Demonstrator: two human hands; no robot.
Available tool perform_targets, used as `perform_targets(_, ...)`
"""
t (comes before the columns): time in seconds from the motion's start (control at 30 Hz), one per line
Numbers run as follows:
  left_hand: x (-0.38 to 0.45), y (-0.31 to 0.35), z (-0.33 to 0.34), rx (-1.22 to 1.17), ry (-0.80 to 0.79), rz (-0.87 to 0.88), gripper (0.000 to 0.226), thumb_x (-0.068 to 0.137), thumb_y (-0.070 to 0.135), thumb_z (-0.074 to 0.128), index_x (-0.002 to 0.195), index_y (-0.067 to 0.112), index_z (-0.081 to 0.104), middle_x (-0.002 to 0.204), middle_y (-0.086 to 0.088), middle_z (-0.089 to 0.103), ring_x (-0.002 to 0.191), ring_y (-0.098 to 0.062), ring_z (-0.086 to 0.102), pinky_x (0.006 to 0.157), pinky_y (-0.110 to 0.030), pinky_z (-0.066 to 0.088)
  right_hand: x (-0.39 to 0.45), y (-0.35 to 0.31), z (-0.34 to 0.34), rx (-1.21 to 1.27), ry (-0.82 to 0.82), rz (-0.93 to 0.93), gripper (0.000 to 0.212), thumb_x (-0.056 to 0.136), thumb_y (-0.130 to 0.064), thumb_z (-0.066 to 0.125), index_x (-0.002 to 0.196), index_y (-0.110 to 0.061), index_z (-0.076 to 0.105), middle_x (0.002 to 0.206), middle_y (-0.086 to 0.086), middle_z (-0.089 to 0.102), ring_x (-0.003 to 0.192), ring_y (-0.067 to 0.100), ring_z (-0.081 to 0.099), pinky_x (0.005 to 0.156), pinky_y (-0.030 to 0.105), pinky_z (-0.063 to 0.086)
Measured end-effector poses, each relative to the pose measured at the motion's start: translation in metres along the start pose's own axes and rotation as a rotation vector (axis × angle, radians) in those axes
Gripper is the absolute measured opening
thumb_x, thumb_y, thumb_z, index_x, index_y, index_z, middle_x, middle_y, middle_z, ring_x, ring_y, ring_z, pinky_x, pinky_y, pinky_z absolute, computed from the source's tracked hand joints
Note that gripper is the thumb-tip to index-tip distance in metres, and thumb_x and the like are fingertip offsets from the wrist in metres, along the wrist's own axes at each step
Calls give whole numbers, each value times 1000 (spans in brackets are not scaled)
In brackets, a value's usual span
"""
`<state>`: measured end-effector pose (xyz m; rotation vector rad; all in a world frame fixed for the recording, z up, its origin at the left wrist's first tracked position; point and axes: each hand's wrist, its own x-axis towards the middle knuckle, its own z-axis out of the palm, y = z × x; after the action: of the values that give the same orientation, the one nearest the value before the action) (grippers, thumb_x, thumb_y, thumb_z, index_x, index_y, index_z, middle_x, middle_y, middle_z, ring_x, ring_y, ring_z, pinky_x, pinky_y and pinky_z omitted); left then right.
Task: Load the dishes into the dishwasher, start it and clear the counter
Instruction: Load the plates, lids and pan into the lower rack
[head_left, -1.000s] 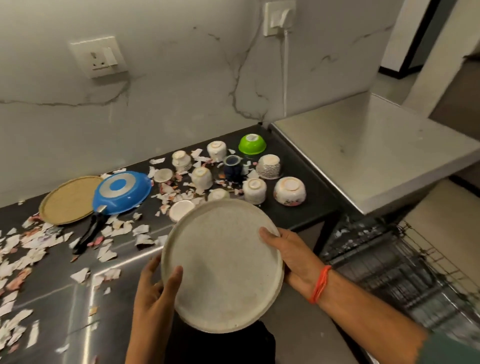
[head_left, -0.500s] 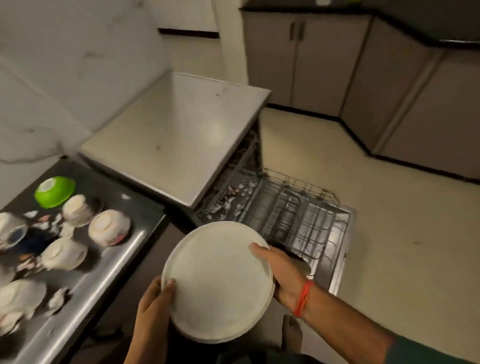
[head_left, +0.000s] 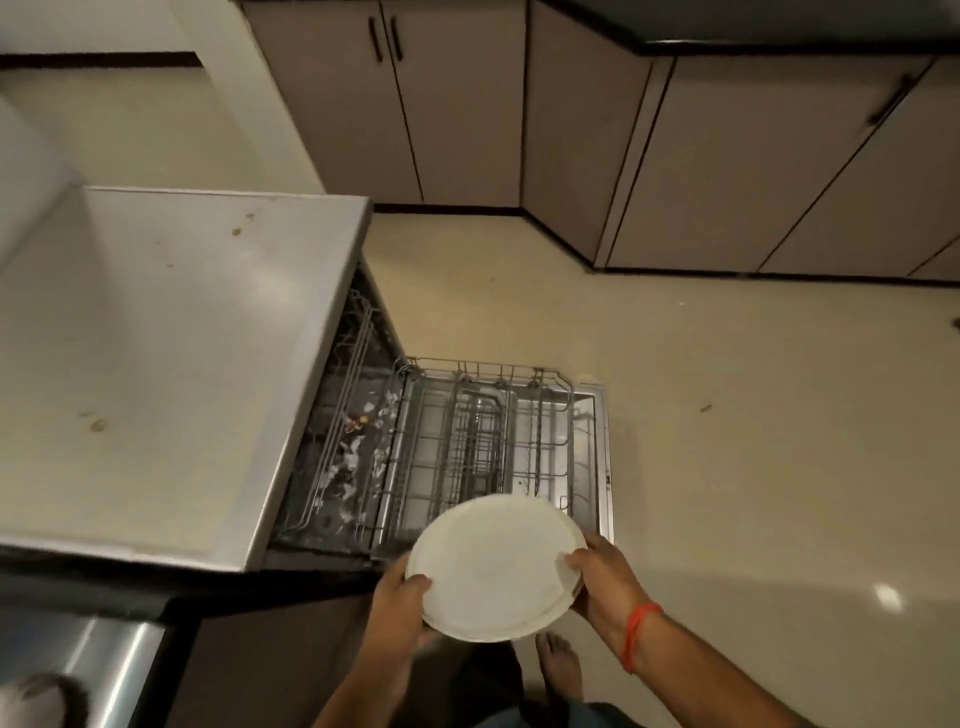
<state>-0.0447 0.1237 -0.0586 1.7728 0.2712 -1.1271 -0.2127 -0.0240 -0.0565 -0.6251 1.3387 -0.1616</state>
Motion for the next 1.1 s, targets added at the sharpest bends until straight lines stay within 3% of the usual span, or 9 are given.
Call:
perform_targets(0.13, 41, 12, 11, 125, -97, -94, 37, 96, -2, 47, 127, 13, 63, 122, -15, 65, 102, -28, 64, 53, -32, 58, 35, -8, -1, -86, 139, 4, 38, 93, 7, 43, 124, -8, 57, 106, 18, 63, 92, 34, 62, 68, 43, 60)
perform_targets(0.27, 77, 18, 16, 256, -125, -164, 39, 99, 8, 55, 137, 16, 57, 118, -11, 68, 89, -27, 75, 62, -35, 61, 58, -9, -2, -66, 208, 41, 33, 94, 5, 48, 125, -5, 57, 107, 20, 62, 84, 36, 63, 58, 42, 60)
perform_targets(0.37, 103, 20, 30, 344, -99, -176, 39, 101, 12, 57, 139, 17, 53, 110, -7, 70, 79, -22, 75, 59, -33, 59, 86, -7, -7, -12, 232, 86, 32, 95, 3, 53, 125, -7, 55, 117, 20, 58, 91, 39, 63, 49, 34, 56)
perform_targets(0.57, 170, 9, 59, 387, -49, -217, 34, 104, 13, 55, 138, 18, 56, 103, -2, 68, 74, -17, 70, 54, -28, 56, 164, 5, -8, -12, 225, 150, 25, 95, 3, 54, 115, -11, 57, 105, 13, 61, 92, 37, 64, 48, 31, 57)
perform_targets(0.73, 234, -10, 86, 363, -37, -246, 36, 105, 9, 50, 140, 18, 55, 124, -10, 63, 84, -19, 66, 58, -29, 55, 231, 12, -7, -31, 228, 190, 28, 95, 2, 55, 120, -10, 52, 122, 18, 57, 102, 42, 65, 48, 30, 57)
perform_targets(0.83, 269, -21, 101, 355, 0, -264, 32, 104, 10, 54, 135, 18, 61, 131, -13, 62, 92, -26, 66, 54, -29, 53, 263, 14, -9, -55, 222, 210, 28, 96, 2, 54, 121, -9, 53, 122, 19, 57, 84, 34, 68, 46, 29, 57)
perform_targets(0.97, 306, -35, 110, 406, -14, -266, 32, 102, 12, 57, 133, 19, 64, 128, -13, 64, 86, -22, 68, 53, -29, 54, 300, 23, -15, -57, 234, 264, 33, 96, 1, 53, 127, -9, 49, 124, 20, 58, 64, 28, 72, 48, 30, 57)
perform_targets(1.1, 331, -41, 116, 431, -29, -283, 34, 102, 10, 54, 134, 18, 63, 130, -14, 61, 101, -29, 66, 55, -29, 55, 323, 24, -13, -68, 218, 291, 50, 97, 2, 49, 145, -9, 40, 102, 19, 64, 60, 26, 69, 47, 30, 58)
